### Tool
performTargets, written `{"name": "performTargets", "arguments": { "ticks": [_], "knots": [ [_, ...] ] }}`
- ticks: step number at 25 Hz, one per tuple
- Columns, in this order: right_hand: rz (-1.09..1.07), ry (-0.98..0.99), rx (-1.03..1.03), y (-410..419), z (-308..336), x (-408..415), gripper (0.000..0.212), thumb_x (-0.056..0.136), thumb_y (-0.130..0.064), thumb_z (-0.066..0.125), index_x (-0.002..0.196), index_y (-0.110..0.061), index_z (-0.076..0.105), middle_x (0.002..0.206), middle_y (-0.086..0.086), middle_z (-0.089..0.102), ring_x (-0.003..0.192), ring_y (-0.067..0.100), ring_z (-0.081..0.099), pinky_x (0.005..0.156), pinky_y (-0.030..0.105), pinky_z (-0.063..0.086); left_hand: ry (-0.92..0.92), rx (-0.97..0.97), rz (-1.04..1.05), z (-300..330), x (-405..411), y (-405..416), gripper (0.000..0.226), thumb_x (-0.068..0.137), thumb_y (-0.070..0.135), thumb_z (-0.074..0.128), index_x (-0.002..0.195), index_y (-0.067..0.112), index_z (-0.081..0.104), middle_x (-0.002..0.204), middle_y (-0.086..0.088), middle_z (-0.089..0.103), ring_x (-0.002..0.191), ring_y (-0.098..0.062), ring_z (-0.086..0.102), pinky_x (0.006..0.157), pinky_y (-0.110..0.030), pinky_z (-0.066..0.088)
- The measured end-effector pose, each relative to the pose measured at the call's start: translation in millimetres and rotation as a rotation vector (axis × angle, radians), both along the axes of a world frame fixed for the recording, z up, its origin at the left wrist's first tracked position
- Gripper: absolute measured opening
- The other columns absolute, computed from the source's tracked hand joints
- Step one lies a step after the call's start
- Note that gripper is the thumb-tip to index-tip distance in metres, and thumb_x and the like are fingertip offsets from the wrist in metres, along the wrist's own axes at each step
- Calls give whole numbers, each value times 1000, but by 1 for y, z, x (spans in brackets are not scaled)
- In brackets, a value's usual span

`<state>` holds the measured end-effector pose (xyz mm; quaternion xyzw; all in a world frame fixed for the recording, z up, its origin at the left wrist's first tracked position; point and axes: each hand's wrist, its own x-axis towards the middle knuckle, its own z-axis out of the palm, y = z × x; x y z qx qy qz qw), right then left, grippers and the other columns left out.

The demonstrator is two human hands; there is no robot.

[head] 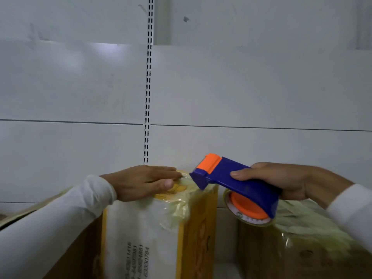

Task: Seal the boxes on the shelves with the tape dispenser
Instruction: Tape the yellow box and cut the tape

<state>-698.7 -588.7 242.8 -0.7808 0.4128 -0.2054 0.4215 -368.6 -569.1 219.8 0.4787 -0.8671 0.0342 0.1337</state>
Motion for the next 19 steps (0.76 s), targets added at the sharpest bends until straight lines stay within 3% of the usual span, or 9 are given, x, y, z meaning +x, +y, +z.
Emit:
{"name": "performTargets", "arguments": {
  "ticks": [7,11,15,17,19],
  "knots": [
    [19,47,72,11,-7,-30,54,70,-60,78,83,-8,73,76,11,70,59,16,64,55,23,49,67,73,6,-1,7,-8,60,75,84,25,130,63,34,145,34,30,135,10,27,118,-30,18],
    [-25,70,112,19,-24,-35,50,67,-60,78,86,-14,78,81,9,74,64,15,68,57,23,50,98,93,26,1,4,-11,50,85,74,33,131,57,41,146,31,32,134,7,29,118,-31,19],
    [-59,56,83,21,-32,-12,55,72,-55,73,100,-7,75,95,13,76,75,18,70,63,24,54,137,83,-6,10,-18,1,63,76,82,31,129,51,47,142,23,43,131,4,37,115,-30,26],
    [-80,52,73,20,-33,2,60,73,-56,76,105,-5,72,99,13,76,79,20,70,65,24,55,125,142,-55,13,-38,9,73,65,89,39,129,54,42,134,33,45,125,11,40,109,-17,31],
    [-83,47,72,19,-34,16,61,72,-57,73,105,-6,71,100,12,76,82,21,70,67,24,55,27,190,-22,12,-50,9,76,60,85,52,124,46,41,124,25,55,115,2,51,100,-21,42]
  ]
}}
